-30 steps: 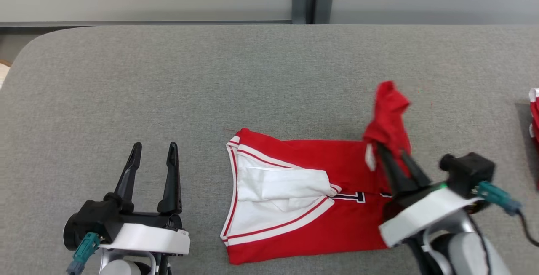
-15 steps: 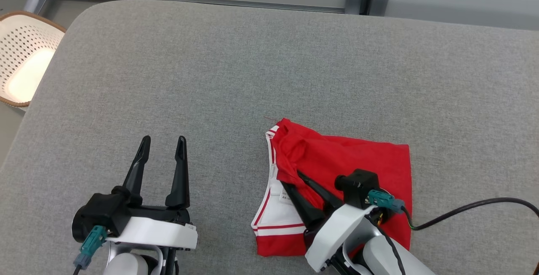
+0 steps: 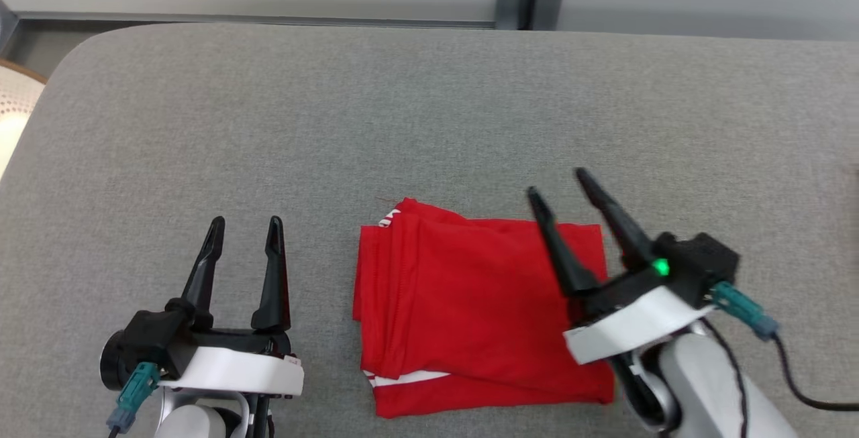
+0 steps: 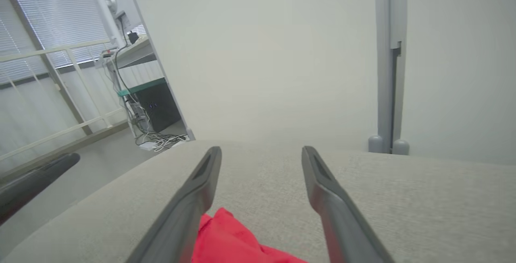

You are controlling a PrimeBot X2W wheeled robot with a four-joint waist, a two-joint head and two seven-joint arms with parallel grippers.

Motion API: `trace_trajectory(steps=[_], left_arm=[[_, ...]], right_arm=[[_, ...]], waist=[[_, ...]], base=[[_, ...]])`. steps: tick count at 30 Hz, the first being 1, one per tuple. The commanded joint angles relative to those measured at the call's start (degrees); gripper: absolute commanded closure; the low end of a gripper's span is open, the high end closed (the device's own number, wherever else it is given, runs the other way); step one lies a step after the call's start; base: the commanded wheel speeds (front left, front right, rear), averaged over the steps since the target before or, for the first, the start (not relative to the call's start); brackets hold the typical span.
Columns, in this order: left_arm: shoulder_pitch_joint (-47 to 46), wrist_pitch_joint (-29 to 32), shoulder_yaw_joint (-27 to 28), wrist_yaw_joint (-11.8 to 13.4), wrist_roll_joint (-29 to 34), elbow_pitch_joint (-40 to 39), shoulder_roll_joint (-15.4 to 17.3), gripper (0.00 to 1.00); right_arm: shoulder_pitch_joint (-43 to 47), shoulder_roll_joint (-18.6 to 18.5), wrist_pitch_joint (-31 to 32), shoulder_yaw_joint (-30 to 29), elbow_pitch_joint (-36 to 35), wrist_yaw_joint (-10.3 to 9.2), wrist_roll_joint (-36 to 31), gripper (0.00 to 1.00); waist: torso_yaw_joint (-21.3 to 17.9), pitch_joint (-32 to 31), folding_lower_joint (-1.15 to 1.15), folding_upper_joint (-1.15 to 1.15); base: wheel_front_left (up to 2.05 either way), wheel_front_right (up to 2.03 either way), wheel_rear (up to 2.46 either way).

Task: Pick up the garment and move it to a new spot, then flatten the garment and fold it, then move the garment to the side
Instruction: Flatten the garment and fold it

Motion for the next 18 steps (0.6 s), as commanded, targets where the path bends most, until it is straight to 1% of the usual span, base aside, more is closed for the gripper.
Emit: trace_trajectory(steps=[1,6,9,12,18], left_arm=[[0.43,-0.24,0.41,-0.15,0.32,-0.21,0.41,0.00],[1.13,-0.24,1.24,-0.59,0.47,-0.15,1.07,0.00],[1.66,-0.24,1.59,-0.69,0.48,-0.20,1.44,0.00],[2.10,-0.24,1.76,-0.50,0.38,-0.04,1.75,0.00],[2.65,-0.14,1.62,-0.36,0.33,0.79,2.24,0.00]], right_arm=[[1.99,-1.01,-0.31,-3.02,-1.06,0.00,-1.19,0.00],[8.62,-3.56,0.81,-14.60,-5.36,-0.01,-4.50,0.00],[12.41,-3.51,2.06,-19.11,-8.40,0.00,-5.82,0.00],[14.92,-3.16,3.37,-21.19,-11.07,0.00,-6.45,0.00],[17.24,-2.45,4.74,-22.22,-13.93,0.00,-7.02,0.00]], waist=[[-1.91,-0.98,0.00,0.00],[-4.60,-2.02,0.00,0.00],[-5.78,-2.22,0.00,0.00],[-6.77,-2.37,0.00,0.00],[-7.53,-3.69,0.00,0.00]], base=[[0.00,0.00,0.00],[0.00,0.00,0.00],[0.00,0.00,0.00],[0.00,0.00,0.00],[0.00,0.00,0.00]])
